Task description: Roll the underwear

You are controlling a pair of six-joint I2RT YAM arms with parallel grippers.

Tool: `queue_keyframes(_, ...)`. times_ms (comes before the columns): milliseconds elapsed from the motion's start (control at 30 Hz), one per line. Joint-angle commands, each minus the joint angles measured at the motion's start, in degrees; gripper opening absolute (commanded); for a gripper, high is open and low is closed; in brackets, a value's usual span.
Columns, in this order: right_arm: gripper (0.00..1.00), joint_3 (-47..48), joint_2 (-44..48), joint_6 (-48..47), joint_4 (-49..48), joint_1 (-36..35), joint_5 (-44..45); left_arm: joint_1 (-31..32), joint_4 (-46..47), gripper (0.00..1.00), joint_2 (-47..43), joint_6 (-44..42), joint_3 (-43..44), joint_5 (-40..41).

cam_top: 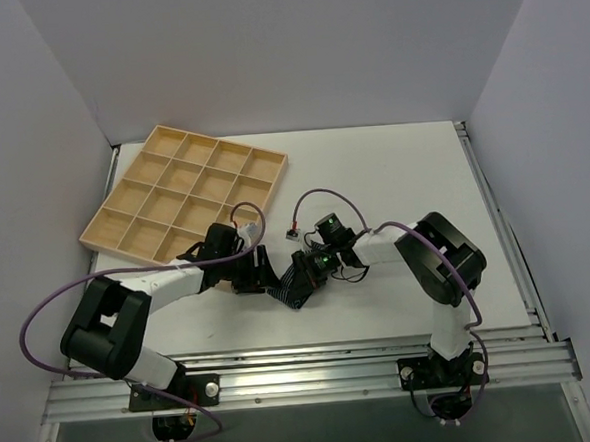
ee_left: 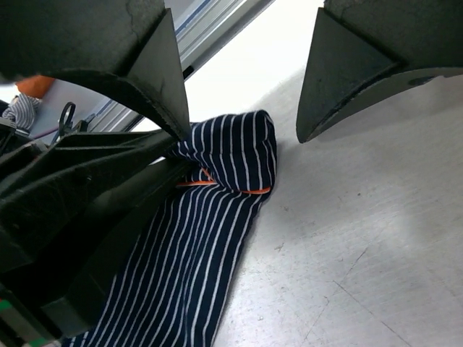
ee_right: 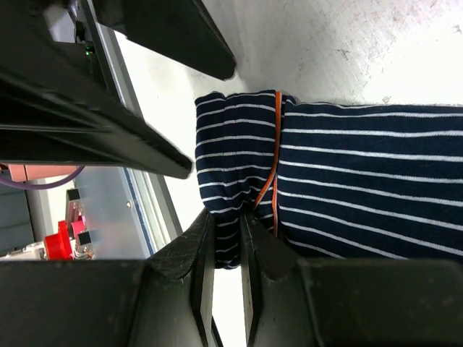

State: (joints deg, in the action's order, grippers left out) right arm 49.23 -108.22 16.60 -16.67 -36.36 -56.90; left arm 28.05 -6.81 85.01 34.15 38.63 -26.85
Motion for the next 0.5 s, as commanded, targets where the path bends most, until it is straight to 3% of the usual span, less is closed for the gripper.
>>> queue_keyframes(0, 0.07, -4.06, -3.04, -4.38, 10.60, 0.76, 15.33, 0.42, 4.25, 0.68, 2.26, 1.53, -0.92, -2.41)
queue_keyframes(200, 0.08, -3.97, -2.34, -4.56, 10.51, 0.68, 15.33, 2.18, 8.04, 0.66, 6.21, 3.02, -0.58, -2.33)
queue_keyframes(300, 0.08, -4.06, -1.90, -4.12, 10.43, 0.41, 15.77, 2.88, 9.09, 0.60, 7.71, 4.52, -0.49, -2.41)
queue_keyframes(433, 0.11, -4.23, -0.59, -3.07, 10.16, -0.20, 17.79, 4.81, 7.09, 0.38, 8.07, 5.40, 0.83, -1.45)
queue_keyframes(467, 0.12, -4.49, 0.29, -2.63, 9.81, -0.20, 18.32, 5.34, 6.55, 0.28, 7.80, 5.49, 1.53, -0.14)
